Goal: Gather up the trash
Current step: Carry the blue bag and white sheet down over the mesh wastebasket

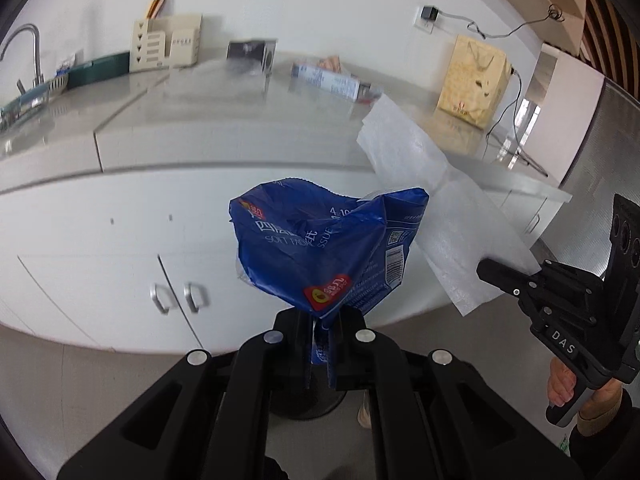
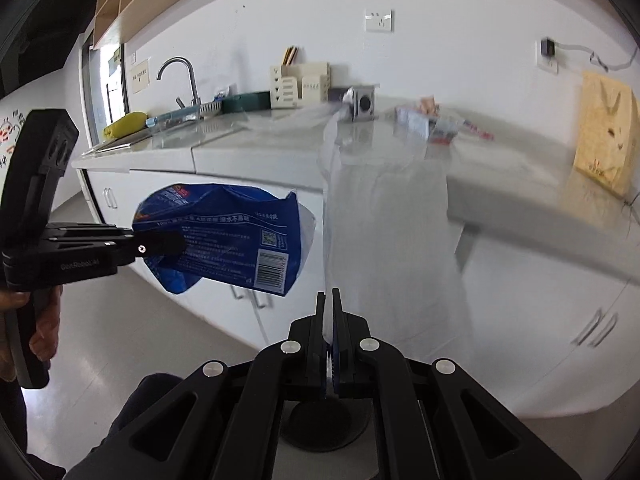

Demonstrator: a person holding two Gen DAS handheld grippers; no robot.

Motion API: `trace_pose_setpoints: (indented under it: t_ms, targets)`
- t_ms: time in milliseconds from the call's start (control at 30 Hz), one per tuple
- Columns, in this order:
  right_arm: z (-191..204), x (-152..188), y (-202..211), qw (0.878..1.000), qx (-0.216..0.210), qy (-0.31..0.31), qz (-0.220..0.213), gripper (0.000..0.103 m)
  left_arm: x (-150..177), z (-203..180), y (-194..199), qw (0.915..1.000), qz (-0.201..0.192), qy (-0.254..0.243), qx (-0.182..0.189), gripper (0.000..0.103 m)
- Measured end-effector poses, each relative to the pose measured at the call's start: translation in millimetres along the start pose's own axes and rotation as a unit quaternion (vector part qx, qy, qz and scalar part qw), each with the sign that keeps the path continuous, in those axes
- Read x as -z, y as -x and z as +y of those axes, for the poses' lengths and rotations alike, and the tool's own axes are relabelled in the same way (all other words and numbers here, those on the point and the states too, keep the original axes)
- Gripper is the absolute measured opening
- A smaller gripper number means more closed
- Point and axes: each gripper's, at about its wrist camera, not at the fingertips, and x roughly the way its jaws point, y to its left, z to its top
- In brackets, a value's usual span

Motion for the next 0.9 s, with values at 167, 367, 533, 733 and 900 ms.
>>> trace_pose_setpoints:
  t_ms: [167,367,533,733,900]
  targets:
    - [7,33,-28,0.999,0.003,-0.003,0.042,0.006,28,13,-38,0.9987,0.05,0.007,0.002,0.006]
    - [3,63,-81,0.994,-0.009,-0.02,0.104,0.006,62,39,-102,0.9927,0.119,0.02,-0.001,0.006]
    - [-1,81,-127,0.988,-0.027,-0.03,0.147,0.006,78,59,-148,0.9837,0.176,0.035,0.002,0.006]
    - [-13,104,-186,0.975,-0.049,-0.069,0.204,0.006,98,79,-218,0.9684,0.247,0.035,-0.001,0.006]
    - [-20,130,-239,0.956,-0.079,-0.093,0.265,0.006,120,88,-272,0.9483,0.313,0.051,0.001,0.006]
